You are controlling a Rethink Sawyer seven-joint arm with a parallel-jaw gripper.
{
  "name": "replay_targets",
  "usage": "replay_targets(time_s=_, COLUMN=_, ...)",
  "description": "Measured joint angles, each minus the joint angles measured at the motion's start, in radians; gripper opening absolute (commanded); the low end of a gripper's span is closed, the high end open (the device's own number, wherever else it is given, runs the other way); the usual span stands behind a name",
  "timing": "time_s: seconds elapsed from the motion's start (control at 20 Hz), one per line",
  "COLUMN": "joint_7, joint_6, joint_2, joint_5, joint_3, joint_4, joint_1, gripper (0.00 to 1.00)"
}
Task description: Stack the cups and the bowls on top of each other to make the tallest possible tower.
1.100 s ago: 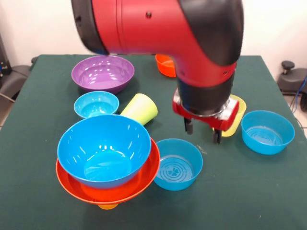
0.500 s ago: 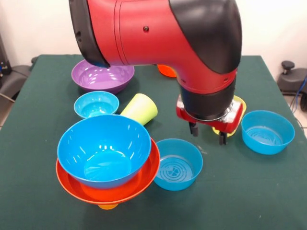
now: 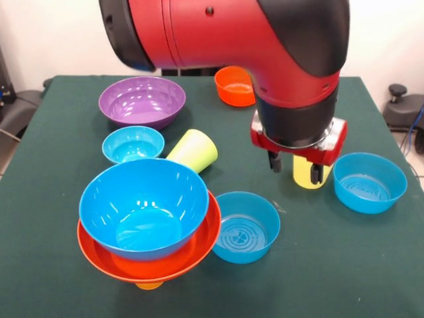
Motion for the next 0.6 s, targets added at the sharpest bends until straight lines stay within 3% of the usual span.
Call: replay_targets(time_s=0.6, joint_7=0.0, joint_6=0.0, joint_2=-0.093, joint_5=0.023, joint_3=0.0, joint_4=0.036, joint_1=0.004, gripper=1.0)
